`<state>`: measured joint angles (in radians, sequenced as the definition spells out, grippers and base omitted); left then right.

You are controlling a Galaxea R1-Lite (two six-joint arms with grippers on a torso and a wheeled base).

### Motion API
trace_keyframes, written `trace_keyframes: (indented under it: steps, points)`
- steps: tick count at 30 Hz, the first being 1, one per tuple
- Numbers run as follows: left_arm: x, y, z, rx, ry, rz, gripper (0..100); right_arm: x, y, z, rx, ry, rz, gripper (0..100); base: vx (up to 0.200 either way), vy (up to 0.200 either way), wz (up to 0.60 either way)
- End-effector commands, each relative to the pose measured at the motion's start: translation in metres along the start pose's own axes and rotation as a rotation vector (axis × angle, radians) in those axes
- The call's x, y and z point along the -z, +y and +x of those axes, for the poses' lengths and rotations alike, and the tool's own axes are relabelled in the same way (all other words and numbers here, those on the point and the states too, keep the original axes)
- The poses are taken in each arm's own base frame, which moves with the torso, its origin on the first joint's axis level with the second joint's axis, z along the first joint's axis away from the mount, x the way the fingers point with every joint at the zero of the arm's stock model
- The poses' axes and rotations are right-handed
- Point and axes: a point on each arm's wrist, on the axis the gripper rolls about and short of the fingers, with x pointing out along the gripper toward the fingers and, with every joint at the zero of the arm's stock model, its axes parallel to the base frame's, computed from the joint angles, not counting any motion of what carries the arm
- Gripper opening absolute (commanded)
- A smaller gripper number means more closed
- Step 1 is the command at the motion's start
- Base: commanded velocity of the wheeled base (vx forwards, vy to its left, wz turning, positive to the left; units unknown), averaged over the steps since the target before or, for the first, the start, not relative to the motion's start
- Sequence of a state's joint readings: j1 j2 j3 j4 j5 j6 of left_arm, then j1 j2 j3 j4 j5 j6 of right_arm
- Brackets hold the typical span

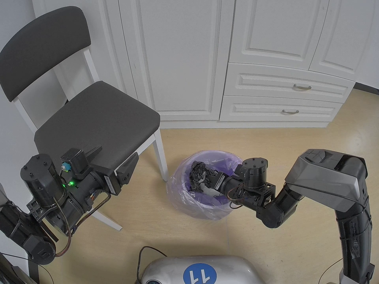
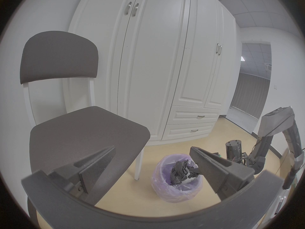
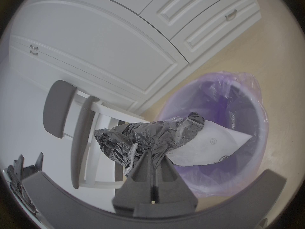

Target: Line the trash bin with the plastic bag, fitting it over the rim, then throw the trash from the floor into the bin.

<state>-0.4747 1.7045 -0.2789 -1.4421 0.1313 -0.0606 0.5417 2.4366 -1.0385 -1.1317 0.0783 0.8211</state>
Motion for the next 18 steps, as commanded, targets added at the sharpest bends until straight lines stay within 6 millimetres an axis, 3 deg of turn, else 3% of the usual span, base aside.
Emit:
trace_keyframes:
  steps: [1, 10, 18]
  points:
    - [0.007, 0.000, 0.003, -0.001, 0.018, 0.003, 100, 0.012, -0.012, 0.004, 0.029, 0.031, -0.001, 0, 0.000, 0.000, 0.00]
    - [0.012, -0.002, 0.003, 0.004, 0.008, 0.017, 100, 0.012, -0.014, -0.001, 0.041, 0.033, 0.003, 0, 0.000, 0.000, 0.00]
    - [0.009, -0.003, 0.001, 0.011, -0.009, 0.031, 100, 0.006, -0.003, 0.002, -0.001, 0.007, -0.005, 0, 0.000, 0.000, 0.00]
